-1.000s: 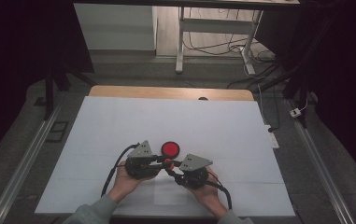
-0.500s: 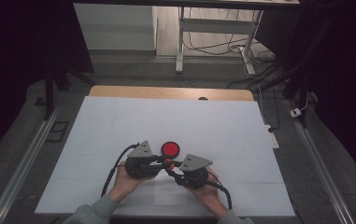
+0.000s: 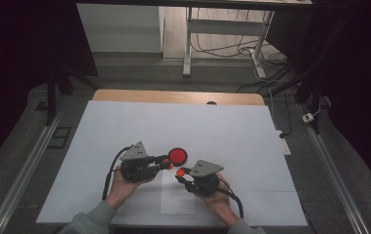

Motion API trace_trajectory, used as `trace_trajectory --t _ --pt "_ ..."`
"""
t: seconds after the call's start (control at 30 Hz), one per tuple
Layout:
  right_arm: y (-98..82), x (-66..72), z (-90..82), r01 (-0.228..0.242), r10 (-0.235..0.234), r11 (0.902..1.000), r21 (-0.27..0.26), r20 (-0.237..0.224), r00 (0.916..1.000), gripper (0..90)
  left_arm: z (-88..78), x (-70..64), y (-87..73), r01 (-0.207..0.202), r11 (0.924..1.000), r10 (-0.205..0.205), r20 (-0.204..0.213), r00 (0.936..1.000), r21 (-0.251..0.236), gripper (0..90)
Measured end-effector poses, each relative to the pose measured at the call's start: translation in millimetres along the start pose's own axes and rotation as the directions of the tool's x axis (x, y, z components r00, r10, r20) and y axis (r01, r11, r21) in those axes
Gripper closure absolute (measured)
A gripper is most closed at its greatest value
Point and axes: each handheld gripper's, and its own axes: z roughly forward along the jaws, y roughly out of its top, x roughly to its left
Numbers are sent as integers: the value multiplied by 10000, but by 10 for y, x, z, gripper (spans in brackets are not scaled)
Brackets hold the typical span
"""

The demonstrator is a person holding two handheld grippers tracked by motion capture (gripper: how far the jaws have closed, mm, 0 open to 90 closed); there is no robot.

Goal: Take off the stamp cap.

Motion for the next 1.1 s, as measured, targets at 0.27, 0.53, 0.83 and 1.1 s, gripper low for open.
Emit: trace_trajectory --t 0.27,0.53,0.83,1.1 --pt "-7 -23 -30 -43 43 9999 -125 33 10000 650 -7 21 -4 165 9999 -165 123 9998 -35 724" --pt "-24 -49 -79 -166 172 9994 -303 193 9997 648 7 5 -5 147 9999 -149 292 9995 79 724" --pt "-100 -138 -209 -288 306 9989 -370 500 9983 647 -13 21 -3 191 9998 -193 242 9995 77 722" --pt "-177 -198 -325 -315 334 9991 -275 710 9969 646 -35 39 -3 250 9996 -251 174 9995 88 722"
